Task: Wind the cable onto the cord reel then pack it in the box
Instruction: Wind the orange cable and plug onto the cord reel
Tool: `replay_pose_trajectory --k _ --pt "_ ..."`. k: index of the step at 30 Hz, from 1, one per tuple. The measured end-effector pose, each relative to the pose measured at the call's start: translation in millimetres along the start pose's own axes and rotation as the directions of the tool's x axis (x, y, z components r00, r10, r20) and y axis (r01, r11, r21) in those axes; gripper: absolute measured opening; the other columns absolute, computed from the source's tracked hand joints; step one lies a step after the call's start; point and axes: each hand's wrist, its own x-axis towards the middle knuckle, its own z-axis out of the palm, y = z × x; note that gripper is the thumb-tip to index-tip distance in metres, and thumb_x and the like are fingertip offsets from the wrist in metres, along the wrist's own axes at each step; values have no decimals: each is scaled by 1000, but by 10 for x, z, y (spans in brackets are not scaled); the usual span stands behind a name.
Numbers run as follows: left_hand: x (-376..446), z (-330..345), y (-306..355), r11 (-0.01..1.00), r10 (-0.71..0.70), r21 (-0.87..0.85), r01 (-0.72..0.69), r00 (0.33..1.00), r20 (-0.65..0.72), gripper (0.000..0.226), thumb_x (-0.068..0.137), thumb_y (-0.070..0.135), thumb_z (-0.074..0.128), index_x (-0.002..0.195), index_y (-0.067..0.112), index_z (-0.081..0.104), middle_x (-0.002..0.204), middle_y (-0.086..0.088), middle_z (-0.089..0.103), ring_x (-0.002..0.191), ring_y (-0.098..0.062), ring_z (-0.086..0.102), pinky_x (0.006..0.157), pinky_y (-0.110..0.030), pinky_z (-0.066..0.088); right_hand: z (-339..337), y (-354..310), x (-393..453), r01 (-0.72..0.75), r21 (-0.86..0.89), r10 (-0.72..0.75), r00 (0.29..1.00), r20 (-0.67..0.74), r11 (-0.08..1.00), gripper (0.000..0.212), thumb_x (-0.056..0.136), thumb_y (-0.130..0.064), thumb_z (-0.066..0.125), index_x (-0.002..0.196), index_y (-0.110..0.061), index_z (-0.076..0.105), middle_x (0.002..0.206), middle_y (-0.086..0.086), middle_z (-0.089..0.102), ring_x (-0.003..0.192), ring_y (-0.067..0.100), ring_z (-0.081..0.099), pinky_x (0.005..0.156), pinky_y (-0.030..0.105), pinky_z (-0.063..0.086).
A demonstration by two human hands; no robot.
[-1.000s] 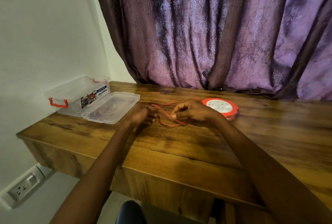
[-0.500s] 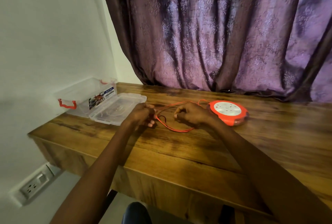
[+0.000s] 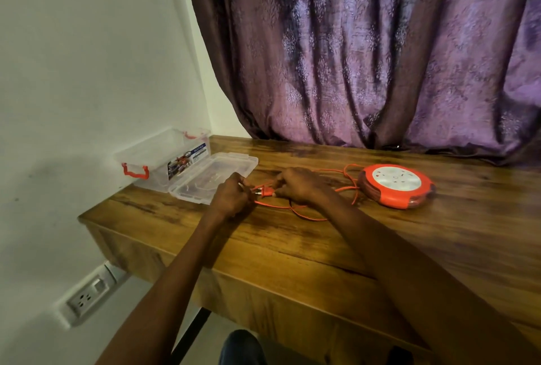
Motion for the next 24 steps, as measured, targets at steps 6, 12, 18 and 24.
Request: replay_pose_trajectory --k 6,12,18,24 --pt "78 64 -30 1000 10 12 -10 1000 -18 10 91 29 64 94 30 55 87 -1 73 79 -18 72 71 -42 60 -246 371 -151 63 382 -46 998 -53 922 5 85 -26 74 81 -23 75 76 -6 70 69 4 58 67 30 44" --pt "85 173 39 940 85 338 -57 994 -67 14 93 41 57 96 28 61 94 0 66 83 -19 67 75 -38 57 -766 685 -617 -60 827 55 998 35 559 13 90 -17 71 94 -4 71 76 5 73 55 8 54 47 16 39" --pt "-68 463 510 733 576 305 -608 794 197 36 88 54 57 100 25 76 99 3 72 90 -15 64 81 -31 51 -1095 1034 -1146 -130 748 101 991 85 651 20 94 -13 64 99 6 68 73 -1 73 54 3 56 48 15 40" --pt "-79 862 820 745 473 372 -554 831 293 20 87 40 67 98 24 72 102 3 74 98 -18 67 80 -26 49 -1157 1392 -1470 -251 524 227 967 111 814 9 90 -14 69 85 -9 75 66 -8 67 51 1 49 52 18 37"
